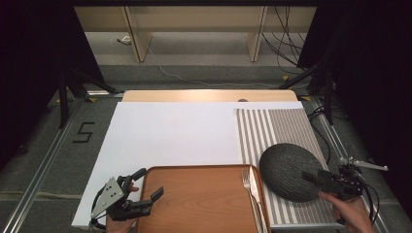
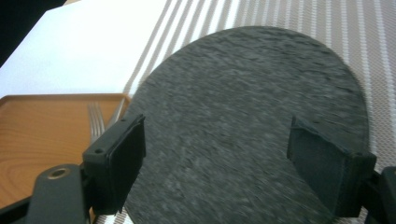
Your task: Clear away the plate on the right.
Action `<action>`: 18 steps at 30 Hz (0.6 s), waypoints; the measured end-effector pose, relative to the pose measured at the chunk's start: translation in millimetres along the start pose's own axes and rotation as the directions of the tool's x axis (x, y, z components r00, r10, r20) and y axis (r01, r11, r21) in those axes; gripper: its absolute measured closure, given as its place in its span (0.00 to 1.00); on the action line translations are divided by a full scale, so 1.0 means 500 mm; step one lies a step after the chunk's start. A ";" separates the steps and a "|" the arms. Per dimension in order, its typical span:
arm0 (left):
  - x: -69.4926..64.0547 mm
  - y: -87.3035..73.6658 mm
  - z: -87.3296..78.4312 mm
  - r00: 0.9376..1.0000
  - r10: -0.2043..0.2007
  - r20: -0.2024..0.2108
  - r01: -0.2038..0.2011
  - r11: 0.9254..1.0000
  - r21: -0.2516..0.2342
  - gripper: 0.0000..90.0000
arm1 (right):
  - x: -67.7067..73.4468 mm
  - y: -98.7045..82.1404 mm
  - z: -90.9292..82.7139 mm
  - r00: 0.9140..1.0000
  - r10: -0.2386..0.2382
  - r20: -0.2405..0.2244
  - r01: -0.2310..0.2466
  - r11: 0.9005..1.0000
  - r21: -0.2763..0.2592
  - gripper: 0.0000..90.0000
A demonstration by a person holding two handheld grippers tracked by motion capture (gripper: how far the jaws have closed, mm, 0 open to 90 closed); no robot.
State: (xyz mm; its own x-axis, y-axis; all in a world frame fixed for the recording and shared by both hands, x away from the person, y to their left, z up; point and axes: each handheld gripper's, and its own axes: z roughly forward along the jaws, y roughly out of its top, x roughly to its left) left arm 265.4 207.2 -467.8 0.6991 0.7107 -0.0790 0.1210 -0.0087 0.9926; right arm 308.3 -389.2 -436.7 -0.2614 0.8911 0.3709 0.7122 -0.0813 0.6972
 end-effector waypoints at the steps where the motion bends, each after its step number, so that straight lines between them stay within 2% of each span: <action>1: -0.001 0.000 0.000 1.000 0.002 0.000 -0.002 1.000 0.000 0.18 | -0.004 -0.002 -0.003 1.000 0.007 0.006 -0.007 1.000 -0.003 0.23; 12: 0.000 0.000 0.000 1.000 0.001 0.002 -0.001 1.000 -0.001 0.18 | -0.032 -0.013 -0.007 0.997 0.058 0.059 -0.058 0.998 0.012 0.23; 18: -0.001 -0.001 0.001 1.000 0.001 0.005 -0.001 1.000 0.001 0.18 | -0.057 -0.021 -0.007 0.991 0.105 0.087 -0.108 0.994 0.022 0.23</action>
State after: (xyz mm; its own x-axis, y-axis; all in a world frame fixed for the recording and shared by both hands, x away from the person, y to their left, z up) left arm 265.5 206.4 -468.1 0.7029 0.7070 -0.0787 0.1209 -0.0097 0.9926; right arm 305.9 -415.3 -452.5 -0.1275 0.9129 0.3878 0.7506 -0.1668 0.6394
